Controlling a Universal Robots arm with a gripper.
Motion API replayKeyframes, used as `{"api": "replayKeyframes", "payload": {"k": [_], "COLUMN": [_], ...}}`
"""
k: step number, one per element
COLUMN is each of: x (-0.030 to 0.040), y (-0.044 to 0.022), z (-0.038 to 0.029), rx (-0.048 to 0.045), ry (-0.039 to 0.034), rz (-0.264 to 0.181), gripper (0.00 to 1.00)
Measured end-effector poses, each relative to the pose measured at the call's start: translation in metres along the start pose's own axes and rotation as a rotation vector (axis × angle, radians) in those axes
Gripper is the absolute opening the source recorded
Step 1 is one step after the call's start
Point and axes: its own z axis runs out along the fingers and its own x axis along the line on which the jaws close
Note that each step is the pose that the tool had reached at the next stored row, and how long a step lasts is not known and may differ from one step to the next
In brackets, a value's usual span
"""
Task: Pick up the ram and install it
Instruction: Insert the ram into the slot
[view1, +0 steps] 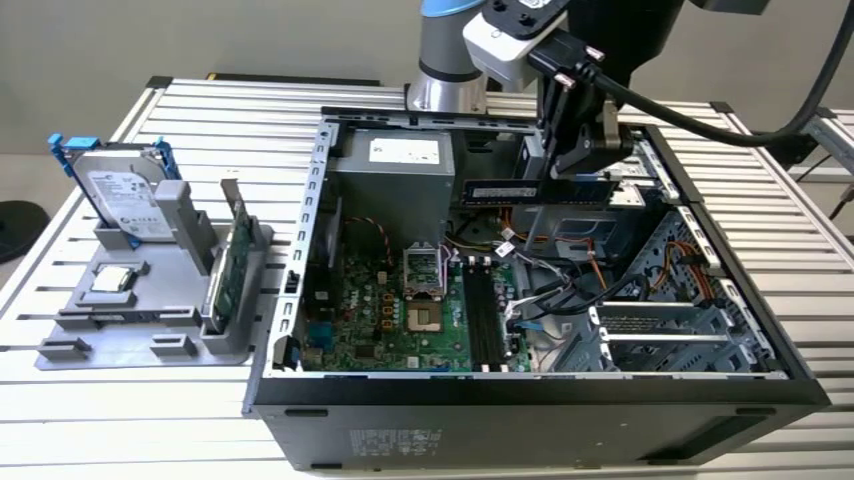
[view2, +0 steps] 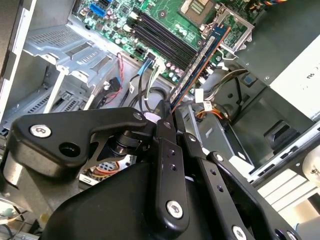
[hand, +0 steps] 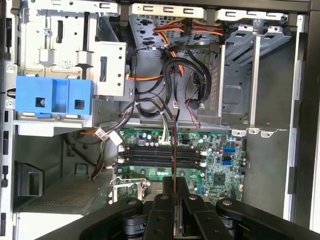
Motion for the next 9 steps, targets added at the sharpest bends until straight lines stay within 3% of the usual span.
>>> {"api": "replayKeyframes", "payload": {"k": [9], "x": [0.0031], "y": [0.0006], "z": [0.0002], "rx": [0.0], "ry": [0.0], "rz": [0.0], "gripper": [0.0]}}
